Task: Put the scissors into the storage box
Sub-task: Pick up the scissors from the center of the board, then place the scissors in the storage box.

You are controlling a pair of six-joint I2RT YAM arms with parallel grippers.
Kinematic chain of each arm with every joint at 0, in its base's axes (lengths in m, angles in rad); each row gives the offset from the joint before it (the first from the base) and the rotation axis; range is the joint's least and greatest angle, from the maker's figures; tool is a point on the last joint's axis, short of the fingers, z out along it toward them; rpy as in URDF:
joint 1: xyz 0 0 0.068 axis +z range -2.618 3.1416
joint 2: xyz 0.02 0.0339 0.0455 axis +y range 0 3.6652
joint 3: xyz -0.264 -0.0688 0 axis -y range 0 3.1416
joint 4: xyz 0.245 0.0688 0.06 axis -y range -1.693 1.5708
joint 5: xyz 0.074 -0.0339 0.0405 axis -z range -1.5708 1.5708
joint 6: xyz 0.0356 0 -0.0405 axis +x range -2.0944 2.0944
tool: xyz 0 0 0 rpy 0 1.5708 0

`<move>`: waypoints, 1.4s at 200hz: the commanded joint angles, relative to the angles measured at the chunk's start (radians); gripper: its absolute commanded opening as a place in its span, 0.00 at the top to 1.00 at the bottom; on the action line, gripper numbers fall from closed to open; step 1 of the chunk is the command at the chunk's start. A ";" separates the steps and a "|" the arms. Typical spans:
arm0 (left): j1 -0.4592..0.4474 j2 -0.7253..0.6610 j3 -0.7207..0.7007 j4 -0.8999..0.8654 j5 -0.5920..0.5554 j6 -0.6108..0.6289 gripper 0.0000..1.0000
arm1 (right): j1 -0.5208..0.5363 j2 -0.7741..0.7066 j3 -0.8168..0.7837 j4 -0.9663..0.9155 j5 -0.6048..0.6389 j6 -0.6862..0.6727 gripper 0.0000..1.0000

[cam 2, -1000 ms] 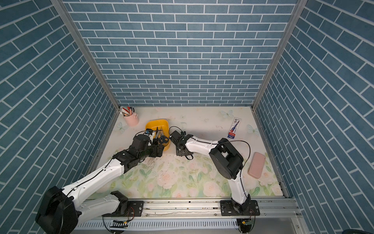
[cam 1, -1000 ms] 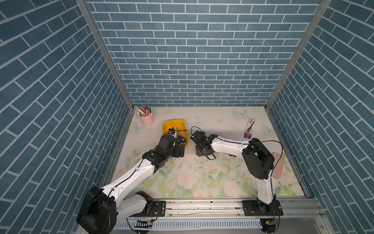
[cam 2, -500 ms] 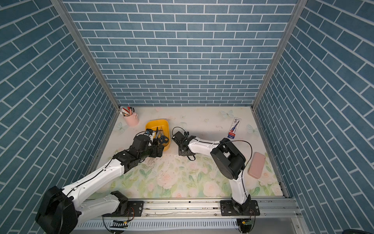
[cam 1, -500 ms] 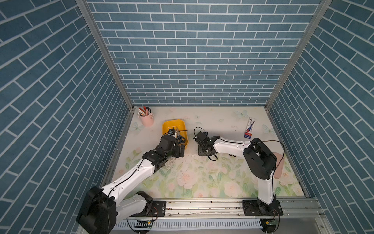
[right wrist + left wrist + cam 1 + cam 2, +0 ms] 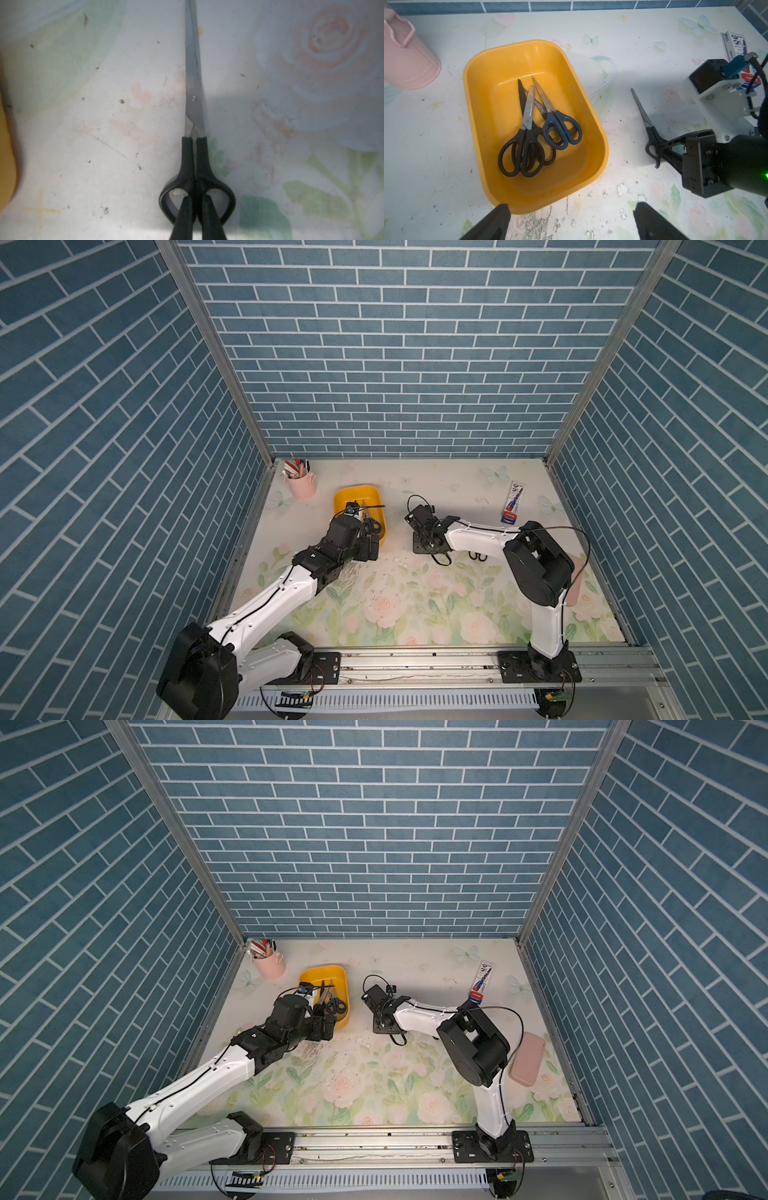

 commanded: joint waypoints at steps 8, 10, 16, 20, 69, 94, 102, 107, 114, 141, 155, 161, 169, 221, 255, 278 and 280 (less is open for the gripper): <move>-0.004 -0.009 0.032 -0.022 -0.038 0.010 0.01 | -0.012 0.009 -0.034 -0.138 0.027 -0.049 1.00; -0.005 -0.008 0.033 -0.021 -0.040 0.010 0.01 | -0.012 0.006 -0.030 -0.141 0.030 -0.051 1.00; -0.004 -0.007 0.034 -0.022 -0.049 0.009 0.01 | -0.011 -0.003 -0.022 -0.152 0.034 -0.056 1.00; -0.004 -0.005 0.036 -0.023 -0.054 0.006 0.01 | -0.012 -0.009 -0.017 -0.158 0.034 -0.060 1.00; -0.005 0.010 0.047 -0.019 -0.093 -0.020 0.01 | -0.012 -0.079 0.013 -0.226 0.014 -0.080 1.00; -0.005 0.018 0.047 -0.015 -0.112 -0.030 0.01 | -0.009 -0.118 0.009 -0.235 0.001 -0.082 1.00; -0.005 0.021 0.048 -0.014 -0.117 -0.033 0.01 | -0.009 -0.126 0.014 -0.242 0.003 -0.083 1.00; -0.004 0.022 0.049 -0.012 -0.118 -0.035 0.01 | -0.009 -0.131 0.016 -0.244 0.003 -0.084 1.00; -0.005 0.023 0.050 -0.010 -0.119 -0.037 0.01 | -0.009 -0.138 0.020 -0.245 0.001 -0.084 1.00; -0.004 0.021 0.055 -0.012 -0.138 -0.046 0.01 | -0.005 -0.153 0.043 -0.244 -0.011 -0.088 1.00; -0.004 0.017 0.054 -0.015 -0.149 -0.046 0.01 | -0.005 -0.151 0.052 -0.246 -0.008 -0.091 1.00; -0.004 0.016 0.056 -0.016 -0.152 -0.047 0.00 | -0.005 -0.148 0.052 -0.247 0.001 -0.090 1.00; -0.004 0.015 0.056 -0.017 -0.152 -0.047 0.00 | -0.005 -0.141 0.048 -0.250 0.004 -0.098 1.00; -0.005 -0.015 0.048 -0.027 -0.199 -0.044 0.00 | 0.000 -0.167 0.068 -0.230 -0.002 -0.117 1.00; -0.005 -0.031 0.056 -0.024 -0.248 -0.061 0.00 | 0.005 -0.140 0.203 -0.263 -0.020 -0.164 1.00; -0.003 -0.042 0.060 -0.029 -0.294 -0.085 0.00 | 0.033 -0.089 0.352 -0.280 -0.036 -0.194 1.00; -0.004 -0.043 0.060 -0.030 -0.297 -0.086 0.00 | 0.034 -0.083 0.365 -0.281 -0.040 -0.197 1.00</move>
